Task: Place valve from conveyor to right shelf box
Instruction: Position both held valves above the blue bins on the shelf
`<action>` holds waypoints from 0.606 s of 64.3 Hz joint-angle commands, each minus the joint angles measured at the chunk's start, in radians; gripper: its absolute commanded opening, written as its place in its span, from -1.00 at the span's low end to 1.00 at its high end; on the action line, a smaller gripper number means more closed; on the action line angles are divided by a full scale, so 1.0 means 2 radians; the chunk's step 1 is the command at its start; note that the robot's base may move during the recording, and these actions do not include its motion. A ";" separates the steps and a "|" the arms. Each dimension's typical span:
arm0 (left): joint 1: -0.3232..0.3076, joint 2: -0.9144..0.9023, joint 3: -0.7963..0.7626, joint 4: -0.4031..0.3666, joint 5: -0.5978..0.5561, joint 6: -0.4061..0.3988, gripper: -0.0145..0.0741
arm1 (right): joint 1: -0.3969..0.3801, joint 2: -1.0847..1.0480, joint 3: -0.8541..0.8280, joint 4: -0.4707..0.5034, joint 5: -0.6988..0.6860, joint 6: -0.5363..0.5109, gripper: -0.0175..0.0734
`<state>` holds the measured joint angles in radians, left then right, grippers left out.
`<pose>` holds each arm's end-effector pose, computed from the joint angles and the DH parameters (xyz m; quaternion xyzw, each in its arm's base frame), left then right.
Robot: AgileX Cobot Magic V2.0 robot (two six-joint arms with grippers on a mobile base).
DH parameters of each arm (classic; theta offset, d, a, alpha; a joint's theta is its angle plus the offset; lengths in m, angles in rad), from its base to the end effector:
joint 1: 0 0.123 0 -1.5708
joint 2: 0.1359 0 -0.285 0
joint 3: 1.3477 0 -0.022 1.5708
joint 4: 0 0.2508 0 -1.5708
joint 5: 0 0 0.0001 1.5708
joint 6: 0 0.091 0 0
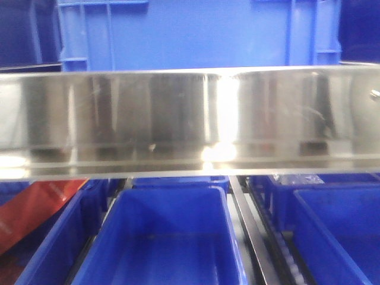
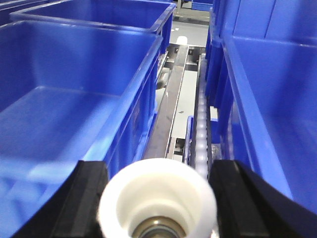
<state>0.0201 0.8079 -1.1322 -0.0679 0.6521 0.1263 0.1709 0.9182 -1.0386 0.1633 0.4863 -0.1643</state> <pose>0.1422 -0.0009 0.4526 0.0332 0.7857 0.0123 0.6175 0.1835 0.0387 0.4194 -0.0986 0.7904 0.0758 0.5998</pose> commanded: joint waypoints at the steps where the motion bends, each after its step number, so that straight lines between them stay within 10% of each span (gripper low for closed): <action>1: -0.002 -0.004 -0.004 -0.003 -0.026 -0.003 -0.92 | 0.000 -0.005 -0.004 0.000 -0.038 -0.003 -0.95; 39: -0.002 -0.003 -0.004 -0.003 -0.026 -0.003 -0.92 | 0.000 -0.005 -0.004 0.000 -0.038 -0.003 -0.95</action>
<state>0.0201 0.8079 -1.1322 -0.0679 0.6521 0.1263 0.1709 0.9182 -1.0386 0.1633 0.4863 -0.1643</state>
